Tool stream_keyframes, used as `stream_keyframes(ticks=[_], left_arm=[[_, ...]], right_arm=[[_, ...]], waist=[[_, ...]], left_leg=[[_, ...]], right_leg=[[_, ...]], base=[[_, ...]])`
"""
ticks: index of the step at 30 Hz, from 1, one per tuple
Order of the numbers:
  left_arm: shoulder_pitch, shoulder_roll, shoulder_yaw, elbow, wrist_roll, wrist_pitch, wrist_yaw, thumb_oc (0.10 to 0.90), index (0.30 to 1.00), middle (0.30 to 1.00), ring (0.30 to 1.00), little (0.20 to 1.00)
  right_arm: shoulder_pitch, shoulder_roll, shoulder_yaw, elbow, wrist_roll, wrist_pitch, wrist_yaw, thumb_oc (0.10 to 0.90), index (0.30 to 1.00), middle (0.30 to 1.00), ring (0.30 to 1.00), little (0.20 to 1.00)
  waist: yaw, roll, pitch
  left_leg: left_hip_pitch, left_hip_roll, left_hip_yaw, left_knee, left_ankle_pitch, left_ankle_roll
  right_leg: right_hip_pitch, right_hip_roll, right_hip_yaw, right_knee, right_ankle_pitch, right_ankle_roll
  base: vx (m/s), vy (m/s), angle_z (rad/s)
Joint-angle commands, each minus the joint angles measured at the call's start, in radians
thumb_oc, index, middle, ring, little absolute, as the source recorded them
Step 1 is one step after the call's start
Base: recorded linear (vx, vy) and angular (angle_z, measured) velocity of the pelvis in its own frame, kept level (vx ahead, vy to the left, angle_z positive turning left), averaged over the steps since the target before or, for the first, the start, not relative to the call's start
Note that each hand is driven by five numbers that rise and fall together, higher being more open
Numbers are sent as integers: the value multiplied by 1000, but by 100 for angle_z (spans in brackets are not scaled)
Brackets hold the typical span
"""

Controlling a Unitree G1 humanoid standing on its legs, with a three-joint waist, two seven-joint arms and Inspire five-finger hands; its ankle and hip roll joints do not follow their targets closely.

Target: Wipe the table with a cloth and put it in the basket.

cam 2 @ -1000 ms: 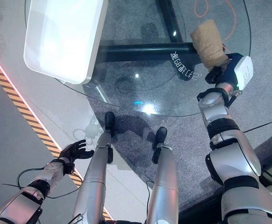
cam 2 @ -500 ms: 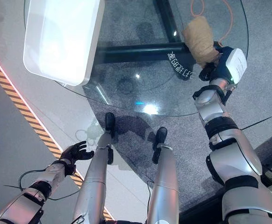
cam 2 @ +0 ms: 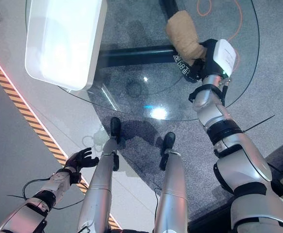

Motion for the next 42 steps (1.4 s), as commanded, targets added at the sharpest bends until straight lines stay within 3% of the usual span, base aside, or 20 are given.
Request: stream_keyframes(ticks=[1, 15, 42], left_arm=[[52, -30, -15, 4, 32, -3, 2, 800, 900, 900, 900, 900], [47, -35, -11, -7, 39, 6, 13, 800, 900, 900, 900, 900], [31, -40, 13, -7, 43, 8, 21, 800, 900, 900, 900, 900]], right_arm=[[-62, 40, 74, -115, -74, -82, 83, 100, 300, 300, 300, 200], [6, 68, 141, -182, -158, -114, 248, 100, 300, 300, 300, 200], [99, 97, 178, -303, -213, -156, 395, 100, 300, 300, 300, 200]], waist=[[31, 4, -14], [28, 0, -14], [12, -7, -14]], left_leg=[[-6, -35, 29, 185, -164, 62], [-4, -36, 32, 176, -153, 59], [0, -33, 37, 159, -135, 53]], right_leg=[[29, -18, -14, -190, 167, 23], [31, -24, -19, -197, 173, 26], [28, -24, -12, -210, 185, 32]], base=[[0, 0, 0], [0, 0, 0], [0, 0, 0]])
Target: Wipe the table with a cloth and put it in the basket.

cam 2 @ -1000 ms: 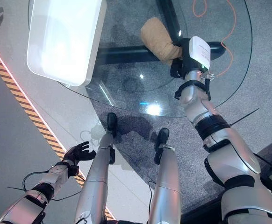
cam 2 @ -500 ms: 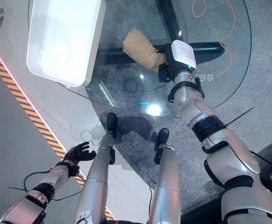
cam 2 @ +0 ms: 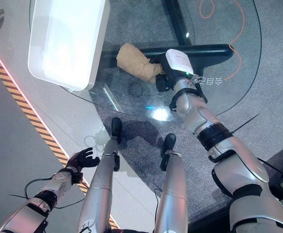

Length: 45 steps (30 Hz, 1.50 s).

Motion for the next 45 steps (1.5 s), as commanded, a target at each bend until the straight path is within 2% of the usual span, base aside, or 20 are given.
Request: stream_keyframes(ticks=[1, 9, 15, 22, 29, 39, 45], left_arm=[[31, -31, 11, 10, 20, 1, 2, 800, 900, 900, 900, 900], [28, -33, 19, 10, 16, -6, 3, 800, 900, 900, 900, 900], [22, -31, 23, 12, -6, -12, 2, 800, 900, 900, 900, 900], [12, -29, 65, -8, -112, -79, 49, 800, 900, 900, 900, 900], [-22, -27, 181, -99, -259, -191, 205, 800, 900, 900, 900, 900], [-75, 7, 320, -184, -362, -350, 313, 800, 900, 900, 900, 900], [-94, 18, 377, -233, -442, -420, 311, 800, 900, 900, 900, 900]], right_arm=[[65, 85, 94, -125, -18, -96, 83, 100, 300, 300, 300, 200], [70, 93, 98, -116, -18, -106, 101, 100, 300, 300, 300, 200], [73, 95, 92, -104, -9, -90, 60, 100, 300, 300, 300, 200], [66, 91, 32, -69, 115, -71, -72, 100, 300, 300, 300, 200], [88, 108, -123, -86, 243, -117, -218, 100, 300, 300, 300, 200], [163, 106, -260, -278, 259, -153, -284, 100, 300, 300, 300, 200], [221, 105, -317, -398, 220, -191, -297, 100, 300, 300, 300, 200]], waist=[[0, -8, -13], [3, -10, -13], [2, -6, -13], [2, -2, -13], [-1, -10, -13], [-24, -42, -13], [-39, -54, -13]], left_leg=[[-11, -38, 35, 172, -136, 55], [-6, -38, 29, 171, -135, 53], [-2, -38, 30, 170, -132, 53], [1, -33, 29, 167, -129, 51], [-5, -32, 22, 165, -131, 53], [-16, -28, 19, 165, -133, 53], [-16, -26, 20, 161, -133, 54]], right_leg=[[25, -26, -9, -220, 195, 42], [31, -28, -8, -220, 196, 43], [35, -30, -6, -220, 196, 42], [34, -28, 0, -214, 193, 41], [26, -14, 7, -201, 185, 42], [21, 8, 18, -195, 175, 43], [22, 15, 20, -200, 172, 44]], base=[[0, 0, 0], [0, 0, 0], [0, 0, 0], [0, 0, 0], [0, 0, 0], [0, 0, 0], [0, 0, 0]])
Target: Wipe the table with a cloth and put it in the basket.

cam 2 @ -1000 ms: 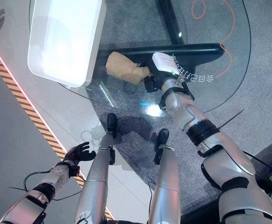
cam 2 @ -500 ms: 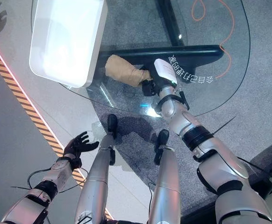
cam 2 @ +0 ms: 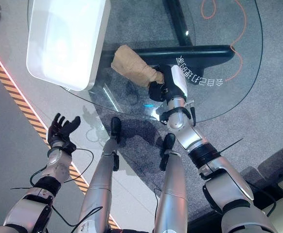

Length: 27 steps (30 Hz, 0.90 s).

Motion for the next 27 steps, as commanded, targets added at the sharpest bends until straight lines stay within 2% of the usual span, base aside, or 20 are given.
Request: stream_keyframes(ticks=[1, 9, 10, 13, 18, 24, 27], left_arm=[[1, 59, 57, -5, -48, -112, 25, 800, 900, 900, 900, 900], [-10, 76, 127, -69, -122, -200, 86, 800, 900, 900, 900, 900], [-13, 77, 137, -79, -107, -234, 105, 800, 900, 900, 900, 900], [-23, 87, 164, -130, -95, -280, 137, 800, 900, 900, 900, 900], [-31, 94, 193, -249, 21, -376, 216, 800, 900, 900, 900, 900], [-54, 83, 200, -403, 181, -414, 261, 800, 900, 900, 900, 900], [-54, 69, 185, -527, 296, -391, 283, 800, 900, 900, 900, 900]], right_arm=[[-52, 7, -74, -190, -34, -155, -57, 100, 300, 300, 300, 200], [-35, 4, -128, -315, -62, -176, -56, 100, 300, 300, 300, 200], [-39, 4, -135, -330, -64, -178, -54, 100, 300, 300, 300, 200], [-35, 0, -148, -372, -64, -178, -45, 100, 300, 300, 300, 200], [-16, 9, -173, -439, -81, -187, -24, 100, 300, 300, 300, 200], [-3, 25, -189, -484, -87, -203, -3, 100, 300, 300, 300, 200], [10, 34, -201, -507, -90, -212, 10, 100, 300, 300, 300, 200]], waist=[[-10, -31, -21], [-15, -38, -21], [-15, -39, -21], [-14, -42, -21], [-11, -46, -21], [-7, -50, -21], [-3, -52, -21]], left_leg=[[-8, -23, 22, 157, -133, 54], [-3, -23, 21, 156, -138, 52], [-4, -22, 21, 158, -139, 51], [-3, -21, 21, 158, -141, 49], [-4, -21, 19, 159, -146, 49], [-6, -20, 17, 162, -150, 48], [-9, -23, 16, 164, -152, 50]], right_leg=[[18, 16, 20, -190, 179, 38], [30, 17, 21, -197, 169, 38], [30, 17, 21, -195, 168, 38], [34, 18, 22, -198, 165, 38], [37, 20, 22, -197, 161, 38], [41, 21, 22, -199, 161, 39], [41, 20, 19, -204, 165, 41]], base=[[0, 0, 0], [0, 0, 0], [0, 0, 0], [0, 0, 0], [2, -6, 0], [0, -5, 0], [-4, -42, 0]])
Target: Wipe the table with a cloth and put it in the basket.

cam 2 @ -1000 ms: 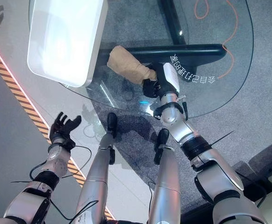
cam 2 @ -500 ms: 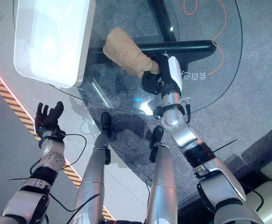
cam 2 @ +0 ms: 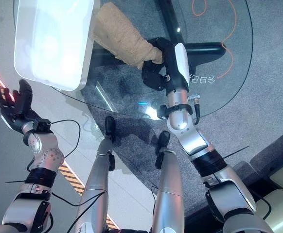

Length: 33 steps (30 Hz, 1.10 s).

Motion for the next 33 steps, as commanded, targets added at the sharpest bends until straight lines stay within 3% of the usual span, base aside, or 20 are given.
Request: stream_keyframes(ticks=[1, 3, 8, 13, 17, 26, 33], left_arm=[[-32, 66, 32, -156, 201, -95, 3, 800, 900, 900, 900, 900], [-25, 61, 22, -215, 210, -78, -46, 800, 900, 900, 900, 900], [-16, 40, -19, -360, 121, 38, -301, 800, 900, 900, 900, 900], [-34, 45, -67, -390, 49, 110, -406, 800, 900, 900, 900, 900], [-70, 38, -122, -404, -92, 195, -540, 800, 900, 900, 900, 900], [-118, 6, -183, -407, -266, 312, -640, 800, 900, 900, 900, 900], [-156, -14, -209, -395, -329, 337, -628, 800, 900, 900, 900, 900]], right_arm=[[-47, 39, -112, -226, -54, -183, 5, 100, 300, 300, 300, 200], [-41, 45, -120, -236, -57, -191, 16, 100, 300, 300, 300, 200], [-25, 63, -144, -260, -60, -212, 58, 100, 300, 300, 300, 200], [-18, 64, -150, -267, -50, -233, 92, 100, 300, 300, 300, 200], [-28, 59, -145, -261, -35, -259, 118, 100, 300, 300, 300, 200], [-60, 65, -126, -258, -18, -283, 136, 100, 300, 300, 300, 200], [-88, 69, -106, -261, -9, -294, 151, 100, 300, 300, 300, 200]], waist=[[15, -32, -24], [16, -32, -24], [13, -32, -24], [1, -29, -24], [-16, -30, -24], [-32, -35, -24], [-40, -39, -24]], left_leg=[[-1, -28, 17, 161, -153, 51], [0, -29, 17, 160, -154, 52], [5, -30, 22, 163, -160, 54], [15, -28, 28, 163, -160, 56], [20, -25, 37, 164, -161, 57], [22, -21, 44, 162, -163, 56], [27, -23, 48, 155, -161, 55]], right_leg=[[47, 15, 19, -207, 167, 42], [50, 14, 17, -210, 168, 43], [57, 11, 16, -218, 175, 48], [62, 9, 23, -219, 181, 53], [65, 8, 30, -230, 192, 58], [63, 7, 37, -239, 202, 65], [68, 7, 41, -251, 207, 67]], base=[[-6, -34, 1], [-4, -32, 0], [0, -6, 0], [4, 13, 0], [1, 18, 0], [0, 0, 0], [0, -1, 0]])
